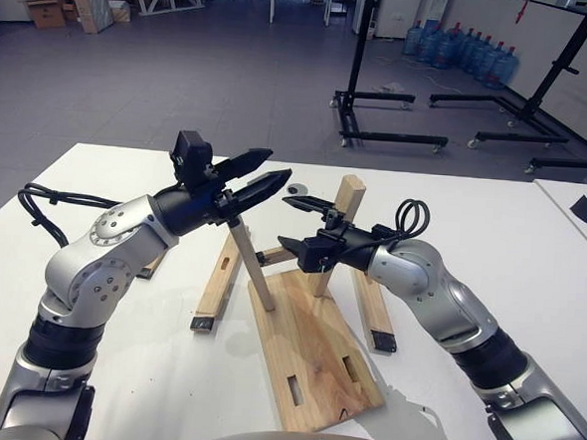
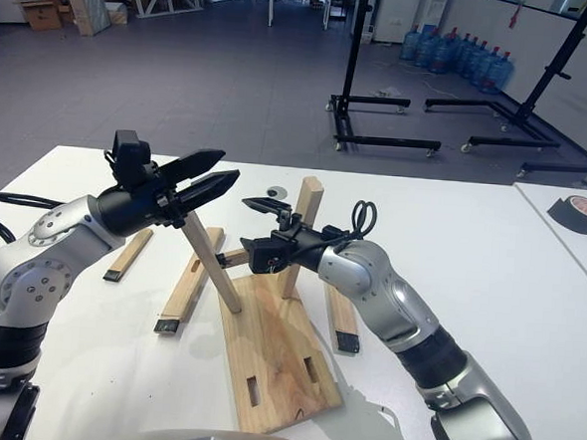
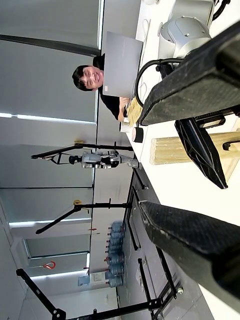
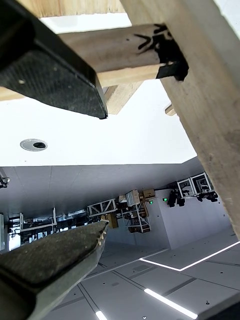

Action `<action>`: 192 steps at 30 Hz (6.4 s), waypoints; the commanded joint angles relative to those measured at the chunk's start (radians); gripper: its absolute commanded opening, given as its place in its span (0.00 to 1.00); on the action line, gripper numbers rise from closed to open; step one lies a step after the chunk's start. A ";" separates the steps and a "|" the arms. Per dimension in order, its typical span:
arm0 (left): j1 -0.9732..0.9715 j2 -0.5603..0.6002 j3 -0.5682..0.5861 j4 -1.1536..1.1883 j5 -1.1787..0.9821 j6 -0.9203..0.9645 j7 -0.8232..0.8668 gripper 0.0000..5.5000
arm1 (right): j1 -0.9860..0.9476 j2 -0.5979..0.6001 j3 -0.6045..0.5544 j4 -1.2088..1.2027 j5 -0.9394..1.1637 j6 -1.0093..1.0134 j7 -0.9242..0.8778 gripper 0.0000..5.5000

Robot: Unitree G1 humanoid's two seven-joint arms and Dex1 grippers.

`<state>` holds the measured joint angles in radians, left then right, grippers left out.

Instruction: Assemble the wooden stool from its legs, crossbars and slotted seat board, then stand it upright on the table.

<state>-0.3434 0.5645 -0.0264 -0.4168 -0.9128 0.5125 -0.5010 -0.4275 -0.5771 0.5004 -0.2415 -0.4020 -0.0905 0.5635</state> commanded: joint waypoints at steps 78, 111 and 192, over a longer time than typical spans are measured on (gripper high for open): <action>0.142 -0.083 0.190 0.796 0.662 -0.144 0.075 0.10 | 0.165 0.125 -0.007 0.098 0.746 0.450 0.506 0.69; 0.480 -0.092 0.225 -0.010 -0.339 0.235 -0.381 0.10 | 0.318 0.250 -0.494 -0.221 1.488 0.826 0.218 0.69; 0.285 -0.141 0.180 0.038 0.396 -0.041 0.033 0.43 | 0.326 0.375 -0.752 -0.381 1.215 1.026 -0.955 0.07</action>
<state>-0.0569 0.4157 0.1715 -0.3863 -0.5501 0.4786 -0.4727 -0.1216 -0.2181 -0.2652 -0.6040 0.8402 0.9359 -0.3738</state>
